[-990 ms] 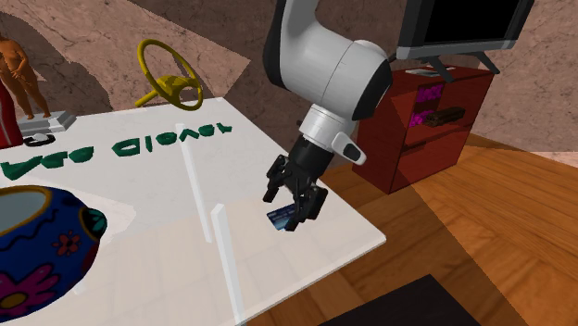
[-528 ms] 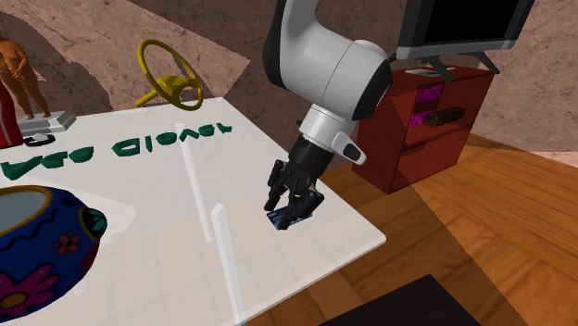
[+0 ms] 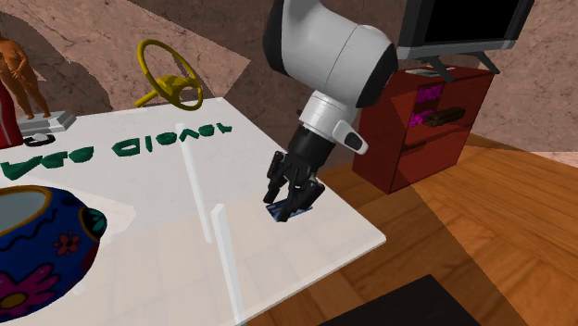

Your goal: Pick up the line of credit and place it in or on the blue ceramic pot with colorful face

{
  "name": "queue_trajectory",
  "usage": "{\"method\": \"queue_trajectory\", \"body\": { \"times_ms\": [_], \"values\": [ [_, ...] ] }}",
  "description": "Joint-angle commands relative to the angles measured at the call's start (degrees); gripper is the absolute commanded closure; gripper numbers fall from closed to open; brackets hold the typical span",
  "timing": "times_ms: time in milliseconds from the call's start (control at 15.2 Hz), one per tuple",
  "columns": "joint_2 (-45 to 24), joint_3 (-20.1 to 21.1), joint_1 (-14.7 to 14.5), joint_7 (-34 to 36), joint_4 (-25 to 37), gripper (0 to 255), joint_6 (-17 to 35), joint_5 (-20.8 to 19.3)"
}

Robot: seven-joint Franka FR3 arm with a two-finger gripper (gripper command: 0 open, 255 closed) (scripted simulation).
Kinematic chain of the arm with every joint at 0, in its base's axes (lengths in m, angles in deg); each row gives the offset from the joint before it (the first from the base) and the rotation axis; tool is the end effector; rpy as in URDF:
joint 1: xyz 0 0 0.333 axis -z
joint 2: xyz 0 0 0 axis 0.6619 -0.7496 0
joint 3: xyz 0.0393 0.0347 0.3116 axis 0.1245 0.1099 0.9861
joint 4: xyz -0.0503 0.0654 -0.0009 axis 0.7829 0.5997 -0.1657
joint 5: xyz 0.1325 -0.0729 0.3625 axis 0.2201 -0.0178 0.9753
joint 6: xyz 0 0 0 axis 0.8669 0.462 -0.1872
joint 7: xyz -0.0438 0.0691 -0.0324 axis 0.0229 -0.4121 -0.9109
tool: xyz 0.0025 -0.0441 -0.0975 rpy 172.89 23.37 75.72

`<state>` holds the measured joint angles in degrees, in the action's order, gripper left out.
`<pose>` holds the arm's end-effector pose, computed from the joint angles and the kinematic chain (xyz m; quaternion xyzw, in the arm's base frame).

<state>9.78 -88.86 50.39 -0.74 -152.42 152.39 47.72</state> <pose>0.4284 -0.0633 0.2671 -0.7272 0.6232 0.2170 0.1890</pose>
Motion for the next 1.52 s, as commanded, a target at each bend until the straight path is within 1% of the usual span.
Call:
{"method": "queue_trajectory", "body": {
  "times_ms": [0, 726, 1452],
  "values": [
    [1.4, -0.1, 0.1, 1.1, 0.1, 255, -1.3, -0.8],
    [8.1, -0.4, 0.7, 6.5, 2.1, 255, -8.5, -4.4],
    [13.2, -0.7, 1.2, 11.3, 5.7, 255, -16.0, -6.8]
  ]
}}
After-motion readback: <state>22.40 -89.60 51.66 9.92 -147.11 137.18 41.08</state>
